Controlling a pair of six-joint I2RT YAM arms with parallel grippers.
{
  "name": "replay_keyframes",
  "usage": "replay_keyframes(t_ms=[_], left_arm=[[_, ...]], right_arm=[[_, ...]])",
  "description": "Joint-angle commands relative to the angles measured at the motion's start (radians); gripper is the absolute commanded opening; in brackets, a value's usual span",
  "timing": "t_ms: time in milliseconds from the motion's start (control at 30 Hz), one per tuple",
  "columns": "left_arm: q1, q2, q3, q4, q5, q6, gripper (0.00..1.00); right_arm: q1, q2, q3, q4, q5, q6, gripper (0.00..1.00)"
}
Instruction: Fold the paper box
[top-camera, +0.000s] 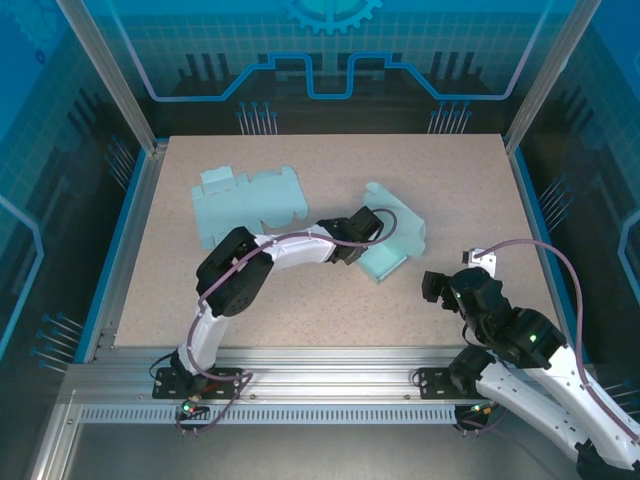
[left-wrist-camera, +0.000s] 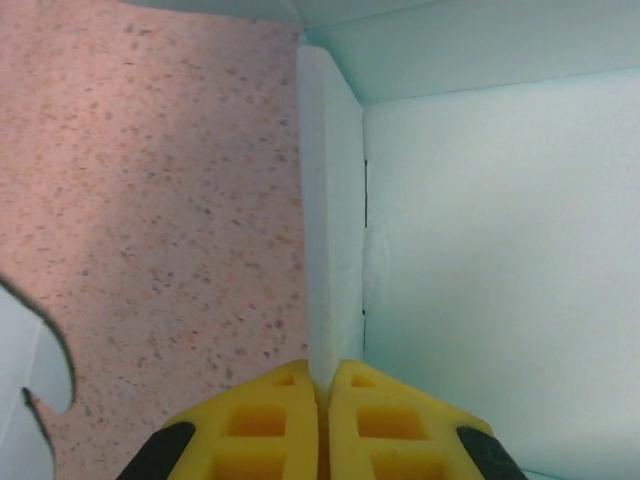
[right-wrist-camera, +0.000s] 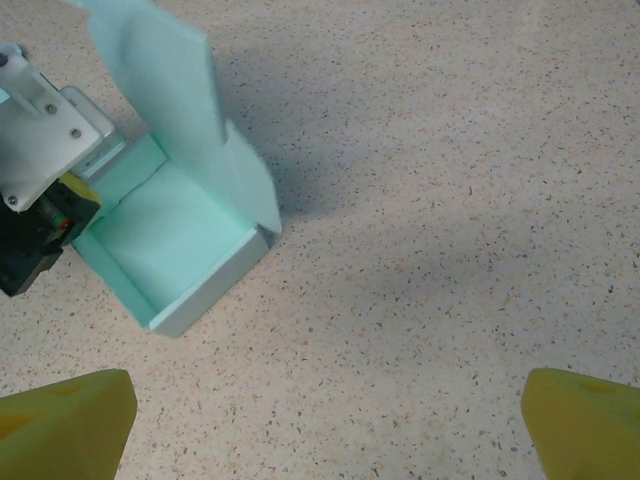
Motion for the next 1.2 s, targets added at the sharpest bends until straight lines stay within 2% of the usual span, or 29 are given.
replay_keyframes(t_ms=[0, 133, 233, 300, 400, 567, 800, 1167], left_arm=[[0.002, 0.076, -0.006, -0.114, -0.144, -0.049, 0.05], [0.002, 0.093, 0.003, -0.173, -0.226, -0.106, 0.04], [0.005, 0.125, 0.051, -0.289, -0.334, -0.199, 0.01], [0.006, 0.135, 0.065, -0.35, -0.36, -0.261, 0.01], [0.004, 0.115, 0.043, -0.394, -0.349, -0.343, 0.05], [-0.004, 0.041, 0.008, -0.471, -0.298, -0.478, 0.18], [-0.022, 0.023, 0.084, -0.634, -0.265, -0.644, 0.34], [-0.028, -0.073, 0.131, -0.594, -0.173, -0.635, 0.39]], right_arm=[[-0.012, 0.003, 0.0, 0.012, 0.013, -0.008, 1.0], [-0.012, 0.003, 0.0, 0.02, 0.015, -0.009, 1.0], [-0.012, 0.005, -0.003, 0.031, 0.009, -0.011, 1.0], [-0.012, 0.006, -0.006, 0.035, 0.003, -0.013, 1.0], [-0.012, 0.013, -0.008, 0.035, -0.002, -0.017, 1.0], [-0.012, 0.052, 0.001, 0.041, -0.007, -0.035, 1.0], [-0.015, 0.166, -0.002, 0.087, -0.042, -0.071, 1.0], [-0.035, 0.299, 0.026, 0.114, -0.071, -0.099, 1.0]])
